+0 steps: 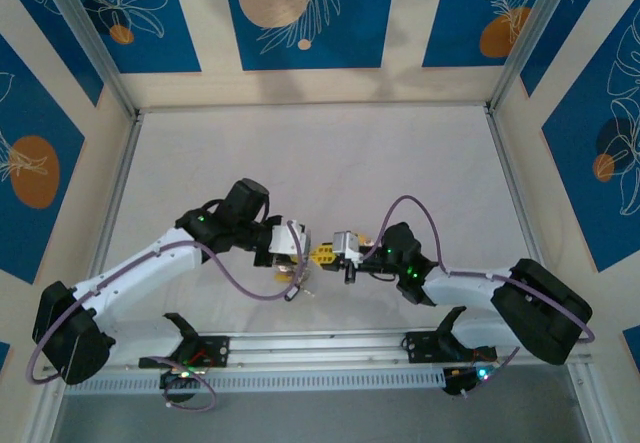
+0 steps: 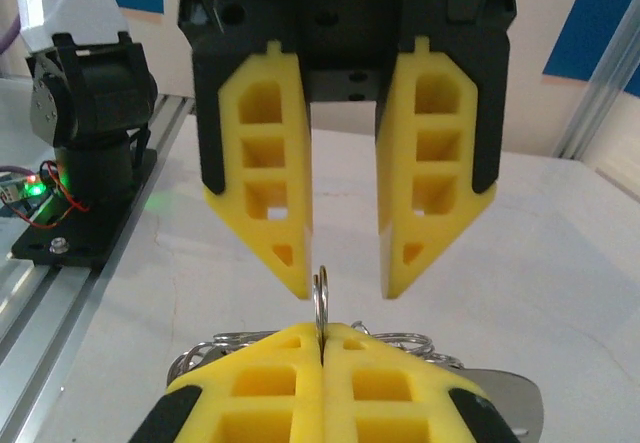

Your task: Put the keys on the keyring

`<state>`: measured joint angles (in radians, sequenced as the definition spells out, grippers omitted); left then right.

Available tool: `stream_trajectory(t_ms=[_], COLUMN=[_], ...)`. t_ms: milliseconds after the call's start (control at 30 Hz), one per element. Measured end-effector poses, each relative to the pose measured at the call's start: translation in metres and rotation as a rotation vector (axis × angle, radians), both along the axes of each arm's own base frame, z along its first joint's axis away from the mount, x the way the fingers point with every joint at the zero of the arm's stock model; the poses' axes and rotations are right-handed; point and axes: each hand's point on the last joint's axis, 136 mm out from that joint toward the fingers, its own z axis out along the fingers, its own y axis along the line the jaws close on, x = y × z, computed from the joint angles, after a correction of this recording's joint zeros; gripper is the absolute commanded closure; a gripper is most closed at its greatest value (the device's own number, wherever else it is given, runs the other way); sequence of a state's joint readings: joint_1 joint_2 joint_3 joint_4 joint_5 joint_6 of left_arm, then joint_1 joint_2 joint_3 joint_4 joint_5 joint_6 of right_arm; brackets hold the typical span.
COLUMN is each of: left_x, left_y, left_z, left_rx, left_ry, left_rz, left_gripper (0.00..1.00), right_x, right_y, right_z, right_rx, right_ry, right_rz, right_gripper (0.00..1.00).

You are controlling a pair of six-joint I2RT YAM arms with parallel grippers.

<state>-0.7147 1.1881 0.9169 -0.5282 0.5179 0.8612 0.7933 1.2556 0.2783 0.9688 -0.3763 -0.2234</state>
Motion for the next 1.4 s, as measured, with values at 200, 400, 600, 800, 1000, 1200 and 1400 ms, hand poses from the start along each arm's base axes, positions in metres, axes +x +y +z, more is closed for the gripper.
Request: stream_trajectory(t_ms=[200, 400, 600, 800, 1000, 1200, 1400], left_x=[0.001, -0.001, -0.003, -0.002, 0.003, 0.002, 0.001], left_y=[-0.002, -0.003, -0.003, -0.002, 0.0, -0.002, -0.002], left_z=[0.002, 0.004, 0.005, 0.004, 0.003, 0.001, -0.001], left_rx=[-0.028, -0.052, -0.064, -0.053, 0.014, 0.051, 0.069], left_ry=[0.019, 0.034, 0.052, 0.05, 0.042, 0.05, 0.06], left_rz=[0.005, -0.007, -0.009, -0.001, 0.025, 0.016, 0.012], left_gripper=[0.79, 0.92, 1.0, 1.0, 1.0, 1.0, 1.0], right_x=[0.0, 0.003, 0.003, 0.006, 0.008, 0.008, 0.008], right_y=[0.002, 0.003, 0.003, 0.002, -0.001, 0.001, 0.005], right_z=[0.006, 0.008, 0.01, 0.007, 0.003, 0.0, 0.001], right_rx=[0.037, 0.052, 0.056, 0.039, -0.001, -0.024, -0.035], right_ry=[-0.018, -0.024, -0.029, -0.021, -0.022, -0.015, -0.023], right_rz=[0.017, 0.014, 0.013, -0.015, -0.054, -0.053, -0.047], right_gripper=[1.0, 1.0, 1.0, 0.85, 0.84, 0.81, 0.86])
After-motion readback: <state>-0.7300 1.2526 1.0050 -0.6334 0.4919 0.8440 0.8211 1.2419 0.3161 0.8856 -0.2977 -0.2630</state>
